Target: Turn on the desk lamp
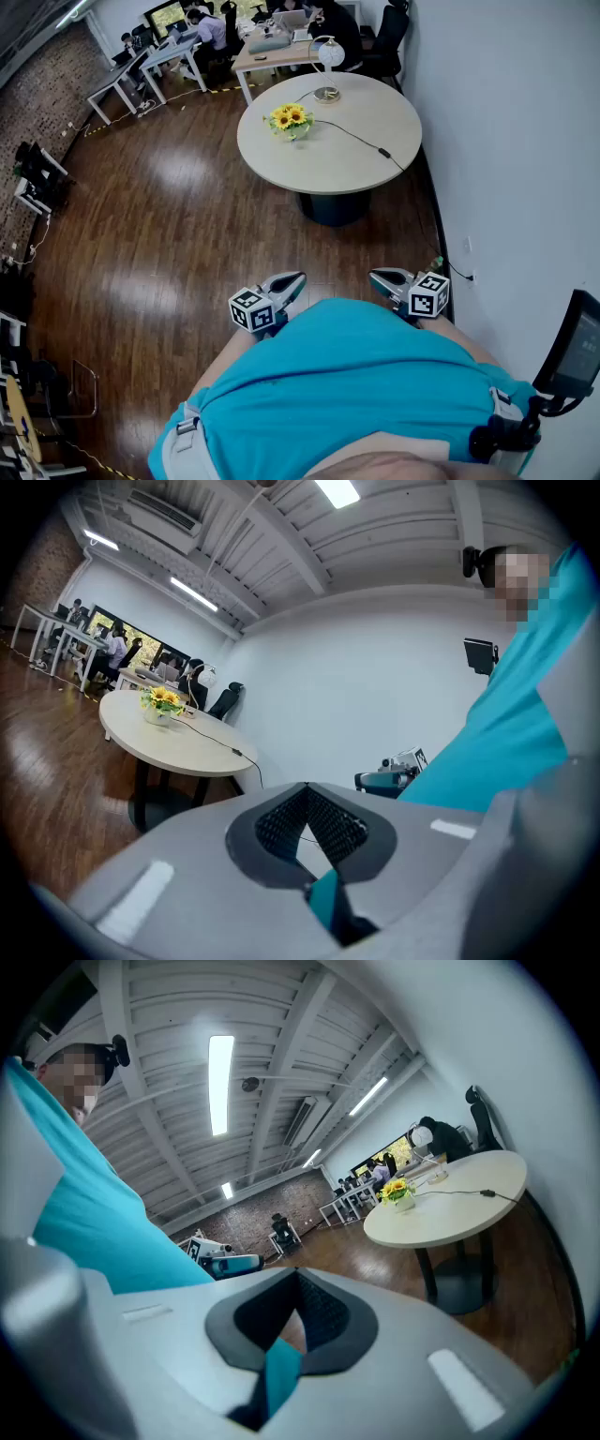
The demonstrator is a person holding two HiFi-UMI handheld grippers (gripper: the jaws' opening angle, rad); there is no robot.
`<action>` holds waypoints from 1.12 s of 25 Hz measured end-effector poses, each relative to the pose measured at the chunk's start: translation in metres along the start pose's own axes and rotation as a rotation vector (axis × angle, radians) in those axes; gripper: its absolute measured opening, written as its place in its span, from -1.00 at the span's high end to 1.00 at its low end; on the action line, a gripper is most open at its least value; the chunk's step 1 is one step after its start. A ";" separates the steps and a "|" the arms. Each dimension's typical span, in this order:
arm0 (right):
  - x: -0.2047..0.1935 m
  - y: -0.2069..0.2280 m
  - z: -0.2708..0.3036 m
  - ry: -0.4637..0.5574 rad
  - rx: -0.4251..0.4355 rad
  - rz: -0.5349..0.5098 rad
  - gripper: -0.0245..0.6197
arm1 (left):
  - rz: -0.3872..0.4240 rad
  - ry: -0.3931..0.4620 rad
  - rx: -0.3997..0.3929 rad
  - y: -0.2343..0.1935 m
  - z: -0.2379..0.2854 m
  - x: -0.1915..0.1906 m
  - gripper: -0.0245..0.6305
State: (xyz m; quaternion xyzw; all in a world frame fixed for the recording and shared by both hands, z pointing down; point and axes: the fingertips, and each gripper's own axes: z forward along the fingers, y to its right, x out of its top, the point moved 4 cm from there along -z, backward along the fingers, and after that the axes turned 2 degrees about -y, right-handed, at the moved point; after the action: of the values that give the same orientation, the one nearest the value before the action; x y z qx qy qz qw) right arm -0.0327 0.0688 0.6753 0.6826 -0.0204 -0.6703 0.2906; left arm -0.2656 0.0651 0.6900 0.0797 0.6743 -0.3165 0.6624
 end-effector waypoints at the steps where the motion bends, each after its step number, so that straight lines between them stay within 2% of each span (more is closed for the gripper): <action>1: -0.003 0.002 -0.005 0.003 -0.001 0.001 0.92 | -0.001 -0.004 -0.002 0.002 0.004 -0.004 0.85; 14: 0.017 0.059 -0.097 0.031 -0.030 0.079 0.92 | -0.040 -0.055 -0.041 0.044 0.111 0.001 0.86; 23: 0.010 0.115 -0.077 0.014 -0.059 0.134 0.92 | -0.068 -0.092 -0.061 -0.007 0.144 -0.006 0.86; 28: 0.041 0.119 -0.035 -0.028 -0.115 0.110 0.92 | -0.100 -0.062 -0.108 -0.056 0.138 0.026 0.86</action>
State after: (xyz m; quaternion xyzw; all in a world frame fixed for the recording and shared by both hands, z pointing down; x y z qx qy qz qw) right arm 0.0465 -0.0343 0.6861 0.6530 -0.0234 -0.6630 0.3653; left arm -0.1813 -0.0606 0.6937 0.0004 0.6726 -0.3146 0.6699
